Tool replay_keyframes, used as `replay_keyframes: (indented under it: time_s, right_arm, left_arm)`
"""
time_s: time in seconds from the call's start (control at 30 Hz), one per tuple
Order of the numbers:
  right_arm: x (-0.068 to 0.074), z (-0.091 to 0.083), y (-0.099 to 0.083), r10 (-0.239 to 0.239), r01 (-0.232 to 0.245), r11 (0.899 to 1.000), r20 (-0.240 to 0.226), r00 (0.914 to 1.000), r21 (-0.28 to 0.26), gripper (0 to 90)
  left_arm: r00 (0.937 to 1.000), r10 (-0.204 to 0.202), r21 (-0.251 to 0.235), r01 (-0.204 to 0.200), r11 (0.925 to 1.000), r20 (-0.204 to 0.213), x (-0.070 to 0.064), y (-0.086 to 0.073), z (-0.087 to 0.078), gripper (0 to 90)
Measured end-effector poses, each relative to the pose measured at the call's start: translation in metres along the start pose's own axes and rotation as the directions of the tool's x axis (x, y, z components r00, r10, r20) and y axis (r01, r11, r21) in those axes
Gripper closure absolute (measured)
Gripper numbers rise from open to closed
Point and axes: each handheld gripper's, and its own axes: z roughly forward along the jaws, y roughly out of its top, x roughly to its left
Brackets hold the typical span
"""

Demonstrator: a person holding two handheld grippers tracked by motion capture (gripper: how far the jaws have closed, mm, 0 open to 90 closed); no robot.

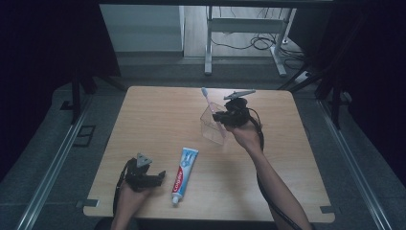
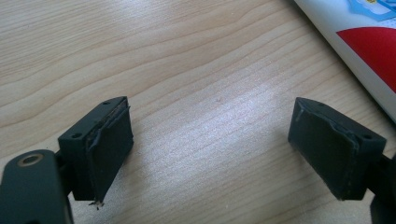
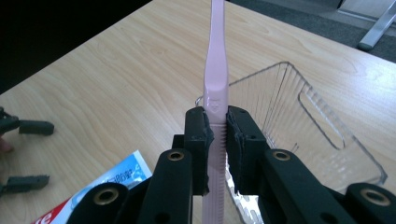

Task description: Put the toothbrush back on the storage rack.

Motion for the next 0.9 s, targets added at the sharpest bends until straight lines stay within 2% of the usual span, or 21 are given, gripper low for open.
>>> replay_keyframes:
  time_s: [0.5, 0.9]
  right_arm:
    - [-0.004, 0.015, 0.007, 0.046, -0.046, 0.998, 0.001, 0.9989, -0.050, 78.1]
    - [-0.010, 0.017, 0.017, 0.040, -0.037, 0.995, 0.037, 0.9985, -0.097, 78.1]
  left_arm:
    - [1.0000, 0.006, 0.000, -0.006, 1.0000, 0.003, 0.000, 0.000, 0.000, 13.6]
    - [1.0000, 0.007, 0.000, -0.007, 1.0000, 0.003, 0.000, 0.000, 0.000, 13.7]
